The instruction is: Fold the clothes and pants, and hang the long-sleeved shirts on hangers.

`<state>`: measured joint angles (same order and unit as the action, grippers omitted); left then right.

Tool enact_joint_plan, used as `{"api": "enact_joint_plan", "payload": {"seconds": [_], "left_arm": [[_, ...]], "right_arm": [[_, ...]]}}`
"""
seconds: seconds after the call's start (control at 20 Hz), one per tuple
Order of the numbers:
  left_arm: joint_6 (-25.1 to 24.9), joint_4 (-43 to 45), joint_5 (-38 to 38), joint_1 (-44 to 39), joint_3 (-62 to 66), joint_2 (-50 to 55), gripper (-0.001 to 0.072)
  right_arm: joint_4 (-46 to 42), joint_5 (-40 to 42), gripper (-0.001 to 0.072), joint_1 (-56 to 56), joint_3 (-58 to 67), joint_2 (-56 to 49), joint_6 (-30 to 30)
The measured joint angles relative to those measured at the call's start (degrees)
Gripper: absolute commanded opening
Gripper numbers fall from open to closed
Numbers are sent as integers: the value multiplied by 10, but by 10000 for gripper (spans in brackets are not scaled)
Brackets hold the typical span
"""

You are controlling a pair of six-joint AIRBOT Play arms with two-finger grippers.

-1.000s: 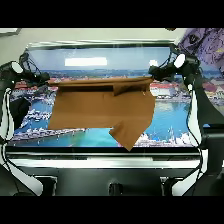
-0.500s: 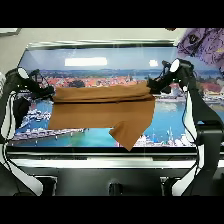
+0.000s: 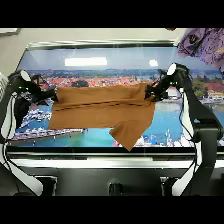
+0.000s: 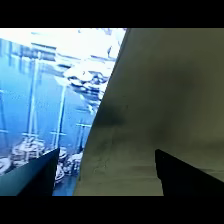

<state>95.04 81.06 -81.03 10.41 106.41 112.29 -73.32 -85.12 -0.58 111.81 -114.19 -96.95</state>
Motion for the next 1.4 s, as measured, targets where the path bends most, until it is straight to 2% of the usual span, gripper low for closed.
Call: {"api": "enact_joint_plan", "payload": {"seconds": [0.2,0.3,0.5,0.65,0.8,0.95,1.3,1.35,1.4], "left_arm": [[1,-1,-1,41,7,-67,712],[1,-6,-4,76,-30,-117,712],[-3,-79,39,153,-203,-234,712],[-9,-143,91,191,-345,-307,712],[-13,-179,121,206,-436,-346,712],[-15,-196,133,210,-473,-361,711],[-21,-195,140,212,-493,-369,712],[-22,-190,141,212,-494,-369,712],[-23,-187,141,212,-495,-369,712]], "right_arm": [[-19,-27,491,36,-15,73,54],[3,-27,491,80,-71,128,79],[101,-12,491,164,-285,249,130],[177,24,491,185,-464,323,166],[235,75,491,166,-597,362,190],[261,129,490,120,-678,375,200],[308,241,472,36,-734,370,175],[323,249,404,29,-736,362,174],[331,256,201,23,-737,355,174]]}}
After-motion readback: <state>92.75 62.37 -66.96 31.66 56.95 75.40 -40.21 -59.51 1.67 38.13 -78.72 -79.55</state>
